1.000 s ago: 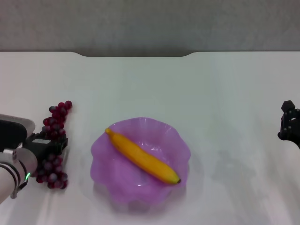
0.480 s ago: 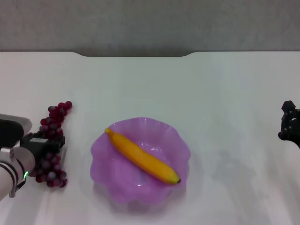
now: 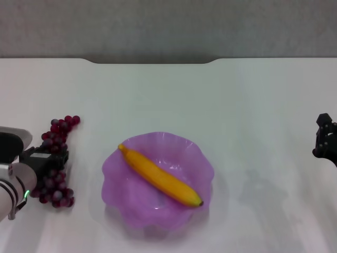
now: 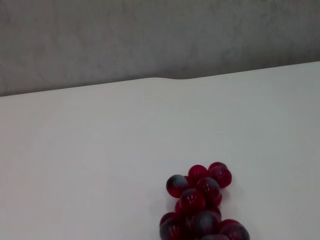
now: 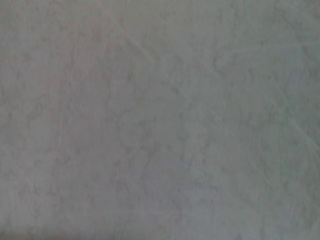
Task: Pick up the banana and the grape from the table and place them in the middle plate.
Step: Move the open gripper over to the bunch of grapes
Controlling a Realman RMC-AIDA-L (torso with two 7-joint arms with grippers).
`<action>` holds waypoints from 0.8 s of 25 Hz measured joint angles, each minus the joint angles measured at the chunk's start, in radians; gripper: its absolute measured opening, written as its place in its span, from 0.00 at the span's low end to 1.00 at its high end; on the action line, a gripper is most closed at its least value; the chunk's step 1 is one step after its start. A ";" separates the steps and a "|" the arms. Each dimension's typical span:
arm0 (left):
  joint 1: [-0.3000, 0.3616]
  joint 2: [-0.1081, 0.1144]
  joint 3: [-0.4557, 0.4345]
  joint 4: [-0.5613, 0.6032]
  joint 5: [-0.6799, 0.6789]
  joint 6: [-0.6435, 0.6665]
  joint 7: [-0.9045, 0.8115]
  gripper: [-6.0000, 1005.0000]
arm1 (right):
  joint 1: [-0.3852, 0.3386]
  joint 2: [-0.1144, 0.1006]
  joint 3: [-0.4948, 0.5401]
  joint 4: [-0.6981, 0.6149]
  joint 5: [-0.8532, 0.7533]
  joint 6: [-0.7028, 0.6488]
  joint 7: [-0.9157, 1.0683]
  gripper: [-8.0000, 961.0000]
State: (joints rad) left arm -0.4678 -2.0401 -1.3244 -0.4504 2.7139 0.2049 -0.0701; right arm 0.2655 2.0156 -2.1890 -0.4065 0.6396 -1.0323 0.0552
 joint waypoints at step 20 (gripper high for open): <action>0.008 -0.001 0.001 -0.031 0.000 -0.010 0.009 0.46 | -0.002 -0.002 0.000 0.000 0.000 0.000 0.000 0.01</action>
State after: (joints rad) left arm -0.4603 -2.0416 -1.3238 -0.4814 2.7142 0.1949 -0.0614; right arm 0.2636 2.0141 -2.1889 -0.4065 0.6396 -1.0324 0.0553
